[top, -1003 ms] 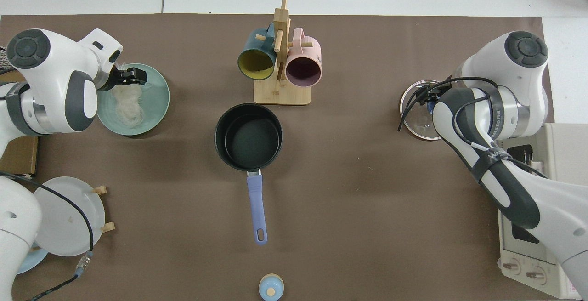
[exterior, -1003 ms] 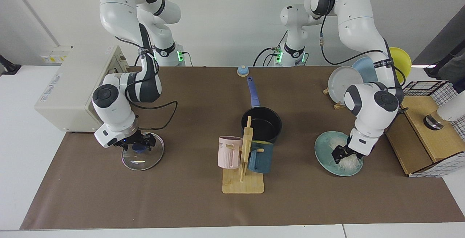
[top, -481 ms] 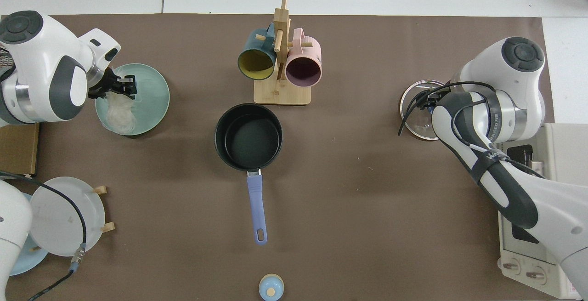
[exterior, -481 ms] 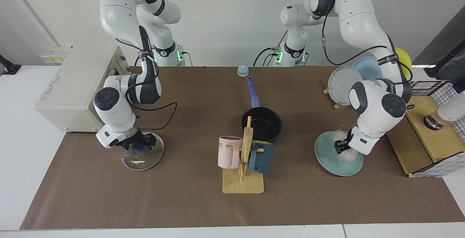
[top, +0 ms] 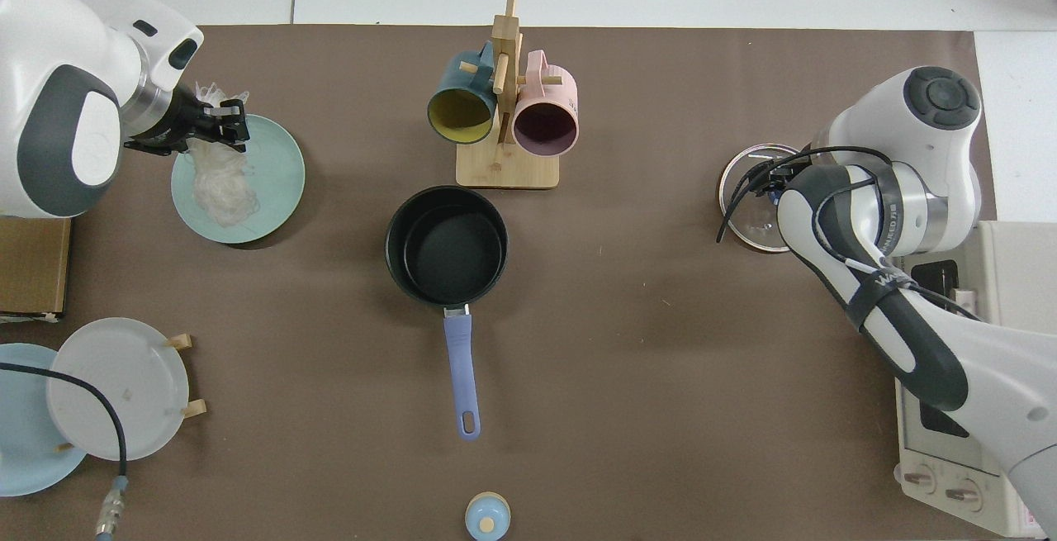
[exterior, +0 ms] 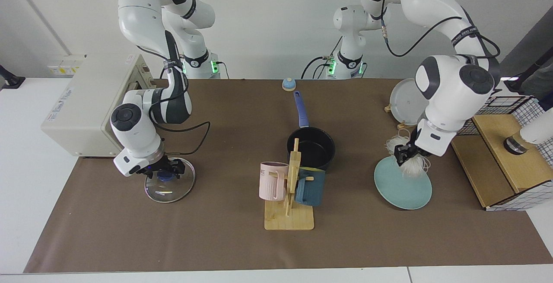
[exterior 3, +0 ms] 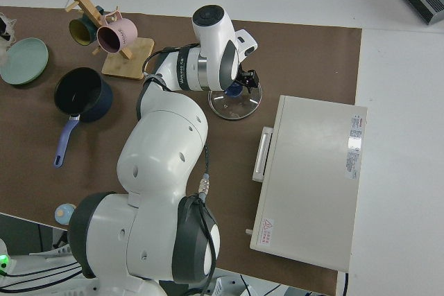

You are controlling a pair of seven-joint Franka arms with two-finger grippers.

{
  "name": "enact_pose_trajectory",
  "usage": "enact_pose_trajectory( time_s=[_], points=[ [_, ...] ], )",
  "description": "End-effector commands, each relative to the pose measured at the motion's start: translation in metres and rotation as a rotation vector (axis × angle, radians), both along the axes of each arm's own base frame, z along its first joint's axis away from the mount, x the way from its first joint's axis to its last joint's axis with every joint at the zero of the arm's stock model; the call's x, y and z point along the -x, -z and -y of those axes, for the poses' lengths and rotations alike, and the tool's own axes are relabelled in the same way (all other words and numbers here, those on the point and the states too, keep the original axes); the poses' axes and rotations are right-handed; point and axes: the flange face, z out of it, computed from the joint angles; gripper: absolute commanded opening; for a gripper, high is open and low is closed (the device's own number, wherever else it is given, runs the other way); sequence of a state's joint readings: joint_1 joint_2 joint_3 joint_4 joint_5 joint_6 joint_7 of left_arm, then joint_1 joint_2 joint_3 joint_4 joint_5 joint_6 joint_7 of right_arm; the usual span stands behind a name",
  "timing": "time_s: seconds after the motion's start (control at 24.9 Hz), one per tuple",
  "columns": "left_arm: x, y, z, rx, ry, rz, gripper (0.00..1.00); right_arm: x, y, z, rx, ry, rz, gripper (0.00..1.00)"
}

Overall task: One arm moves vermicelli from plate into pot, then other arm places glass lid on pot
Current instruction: 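Grasp the white vermicelli on the teal plate with the left gripper, then carry the vermicelli into the saucepan with the left gripper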

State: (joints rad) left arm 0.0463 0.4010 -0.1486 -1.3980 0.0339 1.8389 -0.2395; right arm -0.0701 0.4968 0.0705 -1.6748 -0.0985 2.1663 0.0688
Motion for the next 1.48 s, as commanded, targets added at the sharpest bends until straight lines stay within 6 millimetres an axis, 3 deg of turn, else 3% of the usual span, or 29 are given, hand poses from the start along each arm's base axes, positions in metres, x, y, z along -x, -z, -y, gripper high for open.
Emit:
enact_pose_trajectory(
  time_s=[0.0, 0.2, 0.28, 0.56, 0.76, 1.08, 1.32, 1.36, 1.4, 1.44],
  points=[
    [0.028, -0.031, 0.045, 0.038, -0.023, -0.028, 0.00, 0.001, -0.002, 0.003, -0.006, -0.037, 0.024, 0.84],
    [0.056, -0.031, 0.112, 0.054, -0.008, -0.082, 0.00, -0.001, -0.005, 0.000, -0.017, -0.020, 0.032, 0.16],
    [0.070, -0.026, 0.136, 0.056, -0.008, -0.087, 0.00, -0.001, -0.006, 0.000, -0.021, -0.016, 0.034, 0.01],
    [0.104, 0.022, 0.192, 0.104, -0.023, -0.027, 0.00, -0.005, -0.039, -0.009, -0.017, -0.028, 0.063, 0.00],
    [0.106, 0.071, 0.222, 0.136, -0.021, -0.018, 0.00, 0.005, -0.077, -0.009, -0.006, -0.028, 0.036, 0.00],
    [0.095, 0.118, 0.224, 0.162, -0.048, -0.038, 0.00, 0.039, -0.168, -0.033, 0.007, -0.058, 0.042, 0.00],
    [0.101, 0.138, 0.218, 0.167, -0.059, -0.025, 0.02, 0.062, -0.205, -0.032, 0.016, -0.061, 0.022, 0.00],
    [0.100, 0.138, 0.217, 0.167, -0.061, -0.025, 0.40, 0.063, -0.210, -0.030, 0.017, -0.058, 0.027, 0.00],
    [0.098, 0.136, 0.215, 0.168, -0.061, -0.020, 0.85, 0.065, -0.214, -0.030, 0.018, -0.058, 0.031, 0.00],
    [0.097, 0.135, 0.213, 0.164, -0.053, -0.024, 0.99, 0.069, -0.219, -0.030, 0.019, -0.058, 0.027, 0.00]
  ],
)
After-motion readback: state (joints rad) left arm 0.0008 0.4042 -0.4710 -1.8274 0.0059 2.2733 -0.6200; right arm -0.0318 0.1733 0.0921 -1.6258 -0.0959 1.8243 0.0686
